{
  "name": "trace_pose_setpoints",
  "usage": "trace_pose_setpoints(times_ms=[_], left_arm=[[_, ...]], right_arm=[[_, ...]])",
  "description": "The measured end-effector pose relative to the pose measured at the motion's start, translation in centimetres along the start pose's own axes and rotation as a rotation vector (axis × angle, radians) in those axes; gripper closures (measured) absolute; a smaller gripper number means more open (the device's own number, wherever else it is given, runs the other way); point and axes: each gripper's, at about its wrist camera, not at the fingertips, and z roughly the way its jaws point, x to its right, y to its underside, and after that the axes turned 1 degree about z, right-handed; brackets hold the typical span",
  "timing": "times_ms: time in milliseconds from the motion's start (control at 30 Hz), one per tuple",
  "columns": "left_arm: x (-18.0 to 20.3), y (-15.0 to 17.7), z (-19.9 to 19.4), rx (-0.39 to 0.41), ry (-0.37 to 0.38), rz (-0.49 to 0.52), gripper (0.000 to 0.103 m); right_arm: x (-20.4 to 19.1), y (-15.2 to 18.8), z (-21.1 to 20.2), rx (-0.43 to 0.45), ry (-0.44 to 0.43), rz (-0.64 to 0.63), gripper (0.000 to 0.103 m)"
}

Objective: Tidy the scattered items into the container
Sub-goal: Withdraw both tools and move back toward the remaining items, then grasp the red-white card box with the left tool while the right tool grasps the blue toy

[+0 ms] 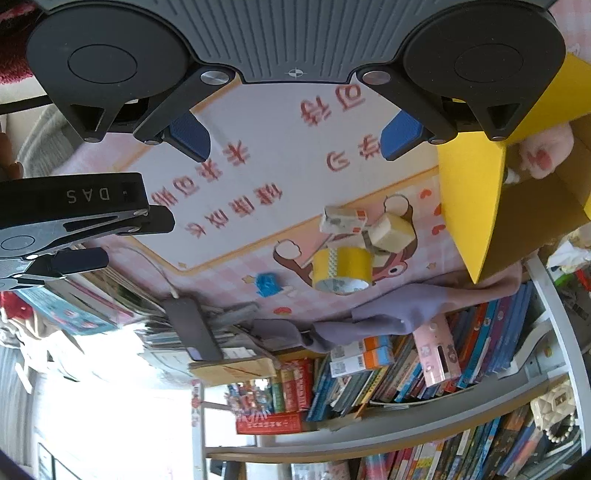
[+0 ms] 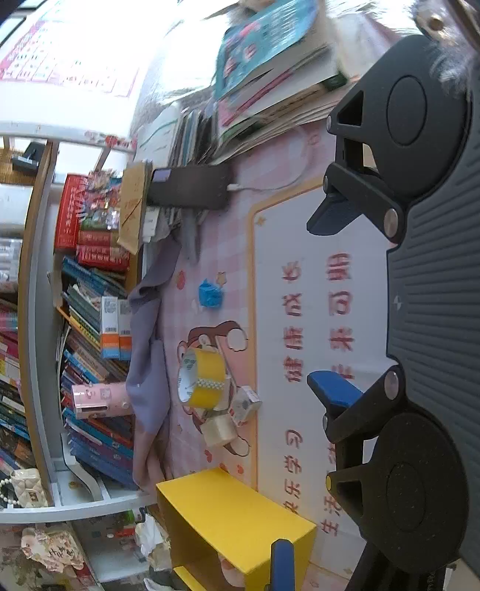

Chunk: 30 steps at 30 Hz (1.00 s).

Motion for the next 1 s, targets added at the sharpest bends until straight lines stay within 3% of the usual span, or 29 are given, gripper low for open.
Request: trace_pose_setpoints(times_ms=[467,1000], left_arm=[[0.4,-5.7,6.0,-0.019,-0.078,-0.061,0.003],[-3.1,-8.0,12.4,-0.083,-0.199,-0.158,0.004]], right_arm=[[3.9,-5.8,6.6,0.006,-0.081,-0.054,0.023],[4.7,-9.7,16.0,0.003,-0.141,-0.13,0.023]])
